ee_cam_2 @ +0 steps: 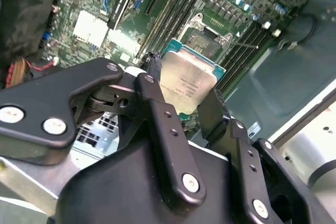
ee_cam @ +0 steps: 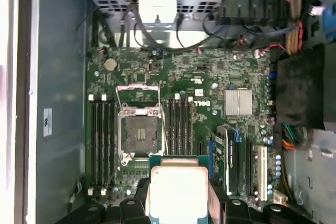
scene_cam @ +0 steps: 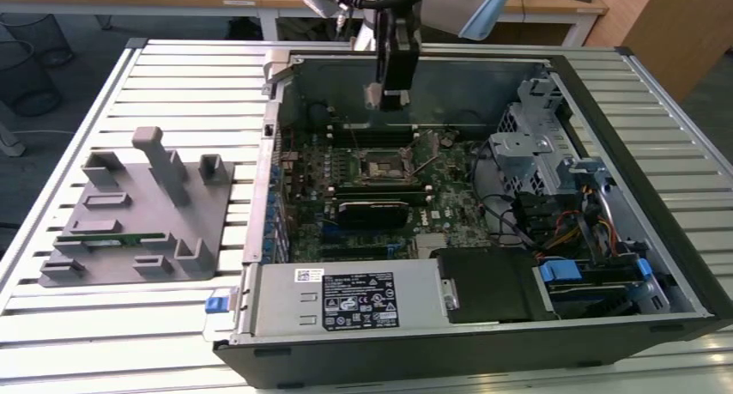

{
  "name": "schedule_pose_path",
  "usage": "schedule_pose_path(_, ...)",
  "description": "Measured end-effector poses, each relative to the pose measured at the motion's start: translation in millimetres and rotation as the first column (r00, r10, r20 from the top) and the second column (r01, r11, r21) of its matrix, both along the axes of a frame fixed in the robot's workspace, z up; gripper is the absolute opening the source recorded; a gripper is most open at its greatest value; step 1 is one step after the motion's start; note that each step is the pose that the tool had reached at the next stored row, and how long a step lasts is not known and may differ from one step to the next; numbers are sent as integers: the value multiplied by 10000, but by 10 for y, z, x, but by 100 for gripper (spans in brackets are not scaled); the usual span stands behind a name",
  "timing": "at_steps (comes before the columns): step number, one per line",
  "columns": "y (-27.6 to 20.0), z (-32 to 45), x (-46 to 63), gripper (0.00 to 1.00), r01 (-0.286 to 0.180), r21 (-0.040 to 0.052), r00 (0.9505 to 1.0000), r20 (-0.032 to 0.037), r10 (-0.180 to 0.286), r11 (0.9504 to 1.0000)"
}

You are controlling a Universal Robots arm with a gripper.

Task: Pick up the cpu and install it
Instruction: 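Place the cpu into insertion slot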

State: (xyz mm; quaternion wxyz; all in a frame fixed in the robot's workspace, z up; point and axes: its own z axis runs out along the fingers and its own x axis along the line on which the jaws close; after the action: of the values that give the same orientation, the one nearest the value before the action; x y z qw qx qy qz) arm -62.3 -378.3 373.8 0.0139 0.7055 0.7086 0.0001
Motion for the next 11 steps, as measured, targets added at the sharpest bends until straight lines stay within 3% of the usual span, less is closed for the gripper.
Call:
schedule_pose_path(2,39,-33,-1,53,-104,-2,9999,0,104,9999)
schedule_pose_path(8,268,-143,0,53,-121,-1,9999,0,121,9999)
schedule_pose_path(11,330,-198,0,53,-205,-3,9998,-1,205,9998)
